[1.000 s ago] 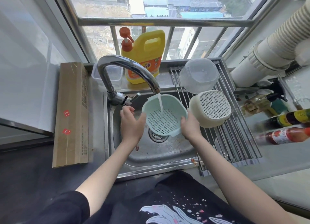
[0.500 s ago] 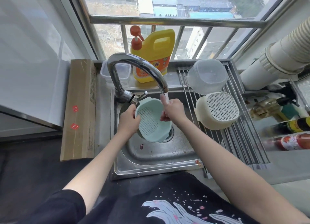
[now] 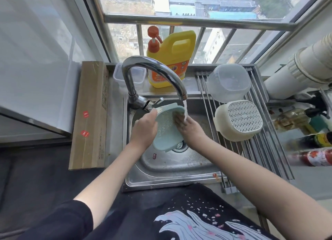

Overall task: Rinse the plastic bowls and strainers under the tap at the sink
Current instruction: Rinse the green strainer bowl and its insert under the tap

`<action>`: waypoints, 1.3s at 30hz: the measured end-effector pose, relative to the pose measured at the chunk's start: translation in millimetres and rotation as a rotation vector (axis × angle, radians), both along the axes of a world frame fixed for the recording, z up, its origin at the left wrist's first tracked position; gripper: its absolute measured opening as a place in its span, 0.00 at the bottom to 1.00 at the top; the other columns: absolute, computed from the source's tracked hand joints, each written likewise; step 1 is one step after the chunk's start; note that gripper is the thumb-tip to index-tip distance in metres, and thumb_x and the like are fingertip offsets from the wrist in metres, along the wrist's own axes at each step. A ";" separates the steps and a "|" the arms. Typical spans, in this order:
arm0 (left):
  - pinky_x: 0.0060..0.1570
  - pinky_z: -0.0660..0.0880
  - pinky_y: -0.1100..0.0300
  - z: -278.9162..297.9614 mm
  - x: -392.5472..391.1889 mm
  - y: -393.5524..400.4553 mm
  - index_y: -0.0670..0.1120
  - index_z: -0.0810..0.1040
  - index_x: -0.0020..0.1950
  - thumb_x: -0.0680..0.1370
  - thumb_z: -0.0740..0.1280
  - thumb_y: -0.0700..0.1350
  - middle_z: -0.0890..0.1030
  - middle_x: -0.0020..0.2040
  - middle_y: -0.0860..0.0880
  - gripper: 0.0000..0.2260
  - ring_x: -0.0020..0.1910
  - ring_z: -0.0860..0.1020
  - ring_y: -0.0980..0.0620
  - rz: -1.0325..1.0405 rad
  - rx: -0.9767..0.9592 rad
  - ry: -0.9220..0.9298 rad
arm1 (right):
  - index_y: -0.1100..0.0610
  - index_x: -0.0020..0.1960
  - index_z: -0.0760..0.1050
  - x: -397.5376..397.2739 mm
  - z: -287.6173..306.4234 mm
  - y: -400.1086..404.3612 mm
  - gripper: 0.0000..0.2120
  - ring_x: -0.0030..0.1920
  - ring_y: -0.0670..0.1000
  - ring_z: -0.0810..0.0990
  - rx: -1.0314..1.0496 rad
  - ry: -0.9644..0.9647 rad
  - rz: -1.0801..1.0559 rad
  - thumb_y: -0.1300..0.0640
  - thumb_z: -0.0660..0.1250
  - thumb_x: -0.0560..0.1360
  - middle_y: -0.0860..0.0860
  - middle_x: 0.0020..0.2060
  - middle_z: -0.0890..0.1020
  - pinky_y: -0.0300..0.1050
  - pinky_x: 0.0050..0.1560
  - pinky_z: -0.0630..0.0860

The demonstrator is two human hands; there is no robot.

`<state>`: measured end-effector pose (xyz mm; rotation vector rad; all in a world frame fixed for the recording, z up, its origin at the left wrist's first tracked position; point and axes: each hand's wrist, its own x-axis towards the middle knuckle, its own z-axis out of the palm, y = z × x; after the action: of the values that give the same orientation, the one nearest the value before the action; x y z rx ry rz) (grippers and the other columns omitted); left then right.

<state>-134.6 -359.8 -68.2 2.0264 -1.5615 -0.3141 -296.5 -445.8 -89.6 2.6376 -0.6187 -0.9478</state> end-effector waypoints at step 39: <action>0.17 0.67 0.65 9.8 -8.9 -17.6 0.44 0.64 0.37 0.72 0.60 0.29 0.70 0.35 0.43 0.12 0.24 0.74 0.54 0.099 0.265 1.008 | 0.58 0.52 0.71 -56.1 79.7 -31.5 0.07 0.27 0.49 0.78 0.709 -1.639 -1.346 0.55 0.56 0.82 0.53 0.33 0.77 0.43 0.30 0.79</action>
<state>-143.5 -377.4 -58.4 1.6473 -0.7964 -1.3102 -352.6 -477.3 -9.9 2.6563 -2.8807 1.5967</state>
